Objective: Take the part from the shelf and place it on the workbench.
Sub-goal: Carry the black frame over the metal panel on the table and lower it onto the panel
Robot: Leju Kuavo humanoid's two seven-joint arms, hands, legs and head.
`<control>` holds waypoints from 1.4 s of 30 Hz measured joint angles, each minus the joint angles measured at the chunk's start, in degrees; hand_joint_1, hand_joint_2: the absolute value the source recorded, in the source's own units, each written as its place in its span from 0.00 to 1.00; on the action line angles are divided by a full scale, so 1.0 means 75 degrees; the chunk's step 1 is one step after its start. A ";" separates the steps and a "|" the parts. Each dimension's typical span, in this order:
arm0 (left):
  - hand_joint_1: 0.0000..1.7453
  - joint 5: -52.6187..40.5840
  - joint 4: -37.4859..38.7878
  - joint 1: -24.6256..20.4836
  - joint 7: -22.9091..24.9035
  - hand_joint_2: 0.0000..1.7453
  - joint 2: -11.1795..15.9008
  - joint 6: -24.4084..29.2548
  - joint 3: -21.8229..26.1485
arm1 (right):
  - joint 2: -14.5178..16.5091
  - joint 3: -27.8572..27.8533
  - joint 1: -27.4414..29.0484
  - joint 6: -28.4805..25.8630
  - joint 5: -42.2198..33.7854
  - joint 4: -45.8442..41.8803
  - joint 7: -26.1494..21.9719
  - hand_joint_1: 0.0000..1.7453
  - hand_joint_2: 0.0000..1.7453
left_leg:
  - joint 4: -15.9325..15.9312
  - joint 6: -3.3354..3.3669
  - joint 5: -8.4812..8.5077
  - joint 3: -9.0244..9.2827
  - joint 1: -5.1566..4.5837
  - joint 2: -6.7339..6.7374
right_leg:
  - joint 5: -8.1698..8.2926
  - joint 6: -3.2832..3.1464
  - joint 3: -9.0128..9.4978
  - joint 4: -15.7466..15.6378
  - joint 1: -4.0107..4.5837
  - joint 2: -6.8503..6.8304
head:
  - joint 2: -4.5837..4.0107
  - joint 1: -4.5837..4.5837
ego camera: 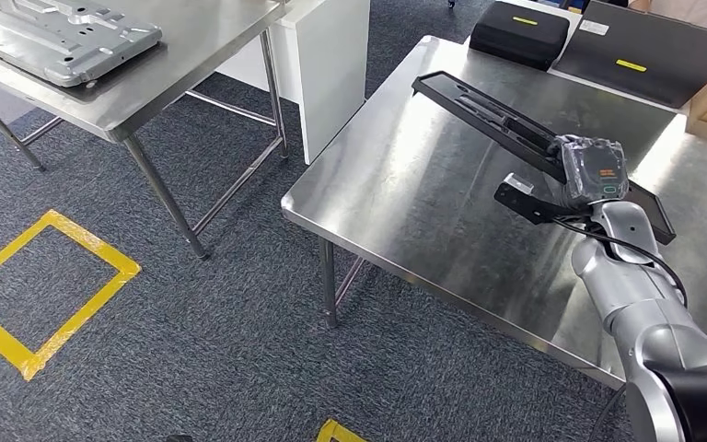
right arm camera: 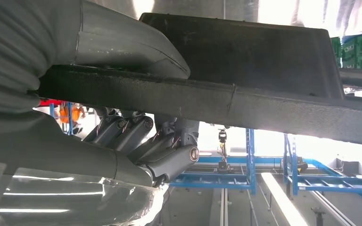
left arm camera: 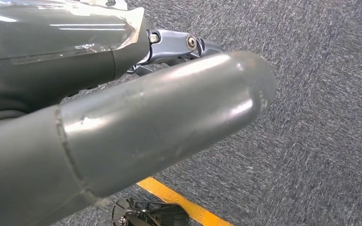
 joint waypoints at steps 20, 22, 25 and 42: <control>0.00 -0.0062 0.0009 0.0005 0.0034 0.00 0.0013 -0.0009 0.0000 | -0.0007 0.0036 -0.0040 0.0027 0.0027 0.0015 0.0024 0.99 1.00 | -0.0539 0.0024 0.0334 0.0304 0.0003 0.0110 | -0.0298 -0.0158 0.0753 -0.0379 0.0117 -0.0164 | 0.0000 0.0016; 0.00 -0.0070 0.0011 0.0007 0.0037 0.00 0.0020 -0.0006 0.0000 | -0.0011 0.0039 -0.0040 0.0028 0.0020 0.0015 0.0012 0.99 1.00 | -0.0479 -0.0053 0.0265 0.0268 0.0015 0.0104 | -0.0244 -0.0242 0.0768 -0.0417 0.0040 -0.0162 | 0.0000 0.0013; 0.00 -0.0078 0.0019 0.0010 0.0041 0.00 0.0027 -0.0001 0.0000 | -0.0007 0.0041 -0.0033 0.0026 0.0012 0.0015 0.0004 0.99 1.00 | 0.0444 -0.0203 -0.0361 -0.0107 0.0065 0.0088 | -0.0190 -0.0343 0.0783 -0.0452 -0.0033 -0.0159 | 0.0000 -0.0019; 0.00 -0.0079 0.0044 0.0028 0.0046 0.00 0.0036 -0.0008 0.0003 | -0.0006 0.0079 -0.0026 0.0028 0.0030 0.0015 -0.0040 0.99 1.00 | -0.0598 -0.0128 0.0084 0.0599 0.0069 0.0026 | -0.0129 -0.0157 0.0794 -0.0587 0.0069 -0.0118 | 0.0000 -0.0009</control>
